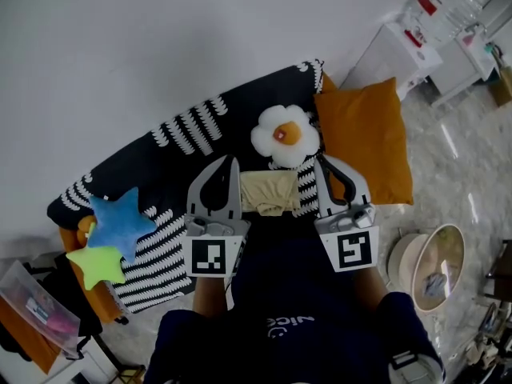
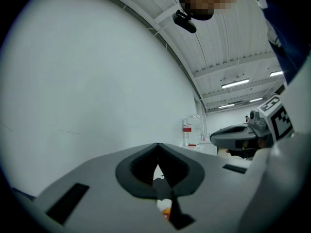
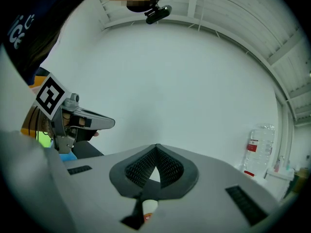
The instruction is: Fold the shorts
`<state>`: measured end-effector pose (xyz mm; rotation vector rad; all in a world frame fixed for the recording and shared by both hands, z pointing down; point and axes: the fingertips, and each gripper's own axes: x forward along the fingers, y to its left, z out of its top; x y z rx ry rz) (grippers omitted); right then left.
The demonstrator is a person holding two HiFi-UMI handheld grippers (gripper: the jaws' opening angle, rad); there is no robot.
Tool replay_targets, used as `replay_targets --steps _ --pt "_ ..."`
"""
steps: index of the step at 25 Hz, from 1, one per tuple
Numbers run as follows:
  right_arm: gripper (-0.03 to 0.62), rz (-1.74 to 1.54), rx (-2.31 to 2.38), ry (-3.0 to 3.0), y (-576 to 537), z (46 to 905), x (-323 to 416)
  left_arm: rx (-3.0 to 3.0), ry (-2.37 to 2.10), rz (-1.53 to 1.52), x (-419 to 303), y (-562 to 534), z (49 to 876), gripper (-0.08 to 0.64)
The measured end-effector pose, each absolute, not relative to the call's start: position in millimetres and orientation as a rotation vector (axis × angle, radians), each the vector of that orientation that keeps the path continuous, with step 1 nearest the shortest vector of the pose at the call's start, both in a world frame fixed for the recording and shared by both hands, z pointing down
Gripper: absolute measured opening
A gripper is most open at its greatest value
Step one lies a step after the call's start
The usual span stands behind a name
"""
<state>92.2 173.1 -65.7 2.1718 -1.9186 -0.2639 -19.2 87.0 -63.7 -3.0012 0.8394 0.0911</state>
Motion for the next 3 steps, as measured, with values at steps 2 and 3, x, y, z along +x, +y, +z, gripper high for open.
replay_targets --steps 2,3 --pt "0.008 -0.262 2.16 -1.926 171.6 -63.3 92.0 -2.991 0.845 0.082 -20.0 85.2 -62.3 0.002" --pt "0.006 -0.261 2.153 -1.93 170.6 -62.2 91.9 -2.986 0.849 0.072 -20.4 84.3 -61.4 0.002"
